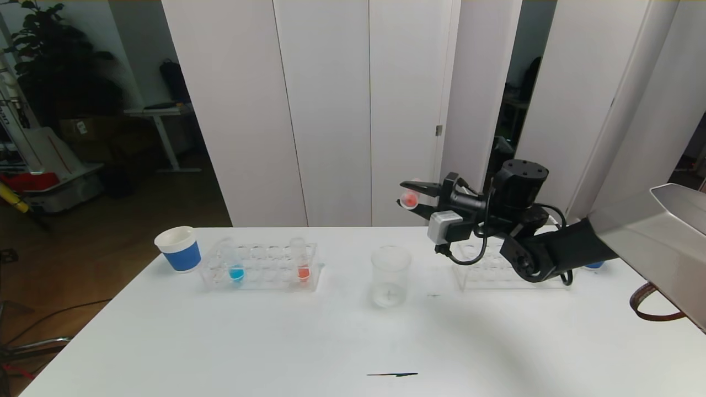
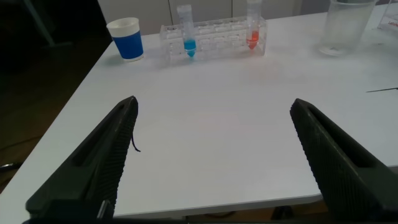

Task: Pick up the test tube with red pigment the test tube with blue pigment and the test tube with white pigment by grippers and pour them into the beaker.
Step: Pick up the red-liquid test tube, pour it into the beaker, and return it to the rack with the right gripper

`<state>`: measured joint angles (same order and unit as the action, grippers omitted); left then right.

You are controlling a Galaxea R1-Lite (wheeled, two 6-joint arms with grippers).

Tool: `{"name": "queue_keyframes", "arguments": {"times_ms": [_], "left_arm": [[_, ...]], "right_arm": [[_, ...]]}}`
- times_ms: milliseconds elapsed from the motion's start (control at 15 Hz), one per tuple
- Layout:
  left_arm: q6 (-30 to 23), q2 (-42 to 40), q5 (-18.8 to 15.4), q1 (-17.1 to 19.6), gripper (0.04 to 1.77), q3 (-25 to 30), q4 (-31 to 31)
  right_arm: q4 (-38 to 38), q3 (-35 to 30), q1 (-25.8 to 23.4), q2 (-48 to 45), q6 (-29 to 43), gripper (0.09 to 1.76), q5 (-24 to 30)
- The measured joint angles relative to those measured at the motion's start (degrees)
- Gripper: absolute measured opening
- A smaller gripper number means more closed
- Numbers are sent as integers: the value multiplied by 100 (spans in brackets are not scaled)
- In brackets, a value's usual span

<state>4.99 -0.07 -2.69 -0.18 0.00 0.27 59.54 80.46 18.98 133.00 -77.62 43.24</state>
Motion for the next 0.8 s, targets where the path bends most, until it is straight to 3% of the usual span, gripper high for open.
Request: {"name": "queue_keyframes", "arguments": {"times_ms": [800], "left_arm": [[-2,0,-2,0,175,0,0]], "right_arm": [[-91,265,-24,385,-714,58,-68]]}}
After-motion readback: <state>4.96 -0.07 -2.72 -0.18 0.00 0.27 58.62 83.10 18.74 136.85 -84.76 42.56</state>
